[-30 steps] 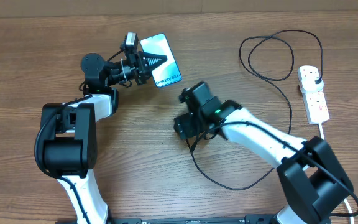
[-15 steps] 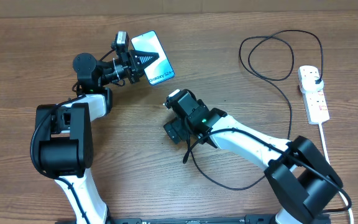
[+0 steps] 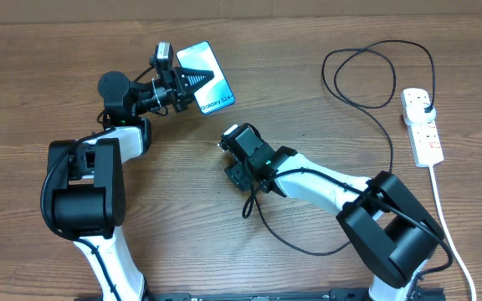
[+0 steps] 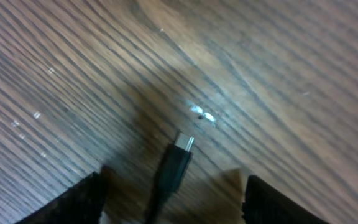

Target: Plug charger to phone and switch on socket

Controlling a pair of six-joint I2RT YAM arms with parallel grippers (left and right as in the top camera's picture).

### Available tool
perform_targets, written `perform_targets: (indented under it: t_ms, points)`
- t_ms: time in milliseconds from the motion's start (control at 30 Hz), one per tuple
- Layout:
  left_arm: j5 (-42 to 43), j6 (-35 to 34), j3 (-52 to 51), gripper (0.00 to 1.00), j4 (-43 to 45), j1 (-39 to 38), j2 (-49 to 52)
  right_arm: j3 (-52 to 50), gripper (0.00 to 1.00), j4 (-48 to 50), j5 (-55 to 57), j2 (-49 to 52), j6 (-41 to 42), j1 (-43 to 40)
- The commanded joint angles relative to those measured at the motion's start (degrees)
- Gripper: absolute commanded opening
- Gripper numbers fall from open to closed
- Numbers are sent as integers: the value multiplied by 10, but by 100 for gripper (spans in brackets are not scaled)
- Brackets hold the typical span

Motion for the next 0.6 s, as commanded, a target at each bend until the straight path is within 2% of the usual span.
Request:
perform_targets:
  t_ms: [0, 300, 467, 567]
  points:
    - [-4, 19, 12, 4, 5, 2, -6, 2, 66, 2, 5, 19, -4, 0]
    - [-2, 19, 12, 4, 5, 2, -6, 2, 55, 13, -36, 29, 1, -1]
    - [-1, 19, 12, 4, 5, 2, -6, 2, 34, 11, -51, 39, 19, -1]
    - [1, 16, 12, 4, 5, 2, -6, 2, 32, 4, -51, 43, 29, -1]
